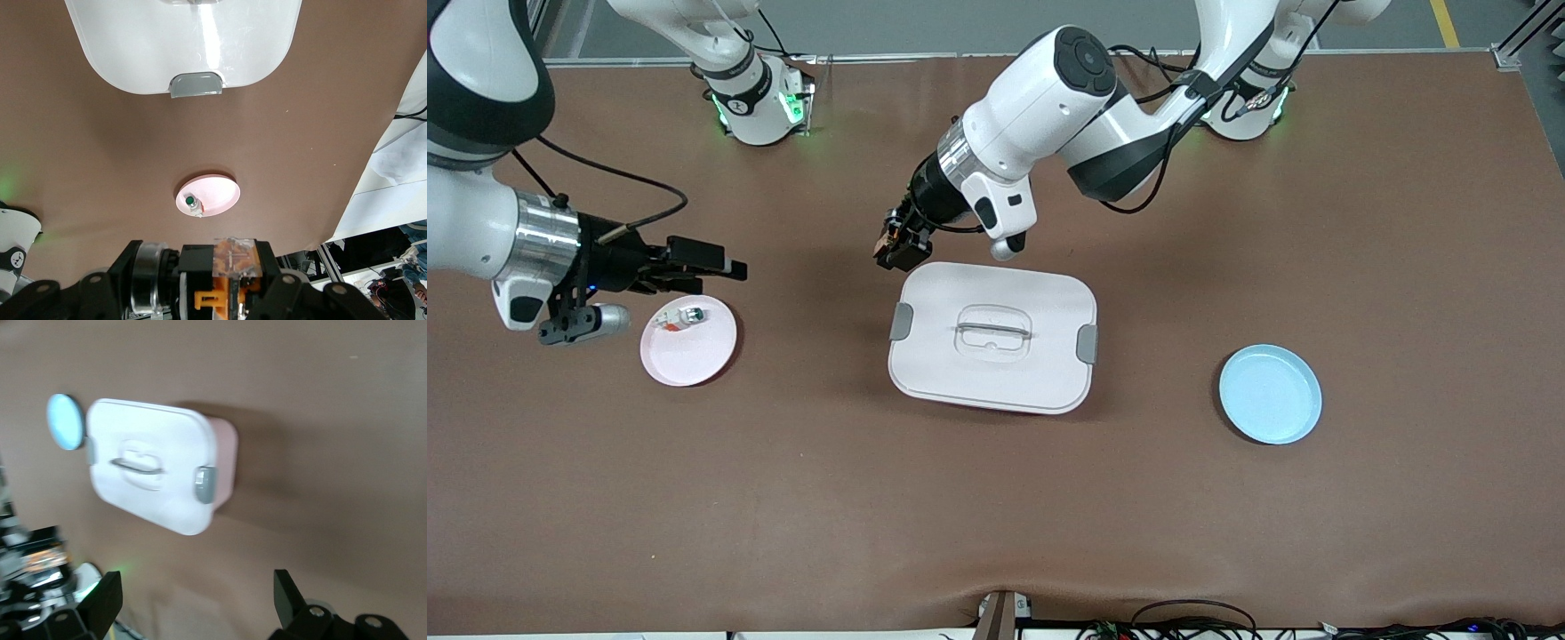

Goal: Transfer orange switch to right arm and place
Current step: 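Hold the switch above the box while the right gripper reaches it, then close the right gripper on the switch held by the left gripper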

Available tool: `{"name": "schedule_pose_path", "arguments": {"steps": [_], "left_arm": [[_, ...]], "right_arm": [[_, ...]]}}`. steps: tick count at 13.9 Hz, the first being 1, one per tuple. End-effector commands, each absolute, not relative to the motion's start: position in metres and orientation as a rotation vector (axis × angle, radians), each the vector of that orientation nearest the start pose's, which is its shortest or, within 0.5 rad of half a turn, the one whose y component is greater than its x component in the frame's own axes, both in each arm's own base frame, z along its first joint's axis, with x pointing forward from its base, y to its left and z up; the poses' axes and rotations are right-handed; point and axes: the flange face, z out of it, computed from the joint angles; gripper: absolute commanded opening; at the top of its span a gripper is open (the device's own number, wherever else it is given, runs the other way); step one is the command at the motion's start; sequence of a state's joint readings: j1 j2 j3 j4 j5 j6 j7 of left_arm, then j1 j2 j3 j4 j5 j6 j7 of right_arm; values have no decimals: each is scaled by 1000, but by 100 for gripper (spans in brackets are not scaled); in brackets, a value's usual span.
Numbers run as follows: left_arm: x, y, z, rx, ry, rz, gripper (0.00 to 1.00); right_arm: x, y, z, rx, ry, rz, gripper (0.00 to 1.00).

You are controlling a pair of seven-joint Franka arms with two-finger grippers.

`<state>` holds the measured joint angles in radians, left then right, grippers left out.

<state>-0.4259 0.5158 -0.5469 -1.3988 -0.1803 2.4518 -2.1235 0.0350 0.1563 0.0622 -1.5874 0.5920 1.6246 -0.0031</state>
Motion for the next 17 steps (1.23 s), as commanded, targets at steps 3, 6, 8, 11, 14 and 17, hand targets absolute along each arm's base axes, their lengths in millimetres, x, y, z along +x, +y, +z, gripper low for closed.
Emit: {"name": "schedule_pose_path", "arguments": {"steps": [3, 6, 8, 11, 14, 17], "left_arm": [[487, -558, 515, 1913, 1591, -440, 28], [487, -558, 513, 1920, 1588, -430, 28], [488, -557, 515, 1918, 1586, -427, 28], [489, -555, 517, 1916, 1583, -423, 28], [490, -555, 515, 1920, 1582, -424, 28], [491, -555, 514, 1918, 1584, -423, 28]], "right_arm": [[579, 134, 571, -2402, -45, 70, 100], [558, 162, 564, -2384, -22, -16, 100], [539, 187, 550, -2368, 12, -90, 100], [523, 223, 536, -2349, 25, -156, 100], [518, 239, 534, -2334, 25, -176, 100], [513, 239, 525, -2333, 49, -182, 100]]}}
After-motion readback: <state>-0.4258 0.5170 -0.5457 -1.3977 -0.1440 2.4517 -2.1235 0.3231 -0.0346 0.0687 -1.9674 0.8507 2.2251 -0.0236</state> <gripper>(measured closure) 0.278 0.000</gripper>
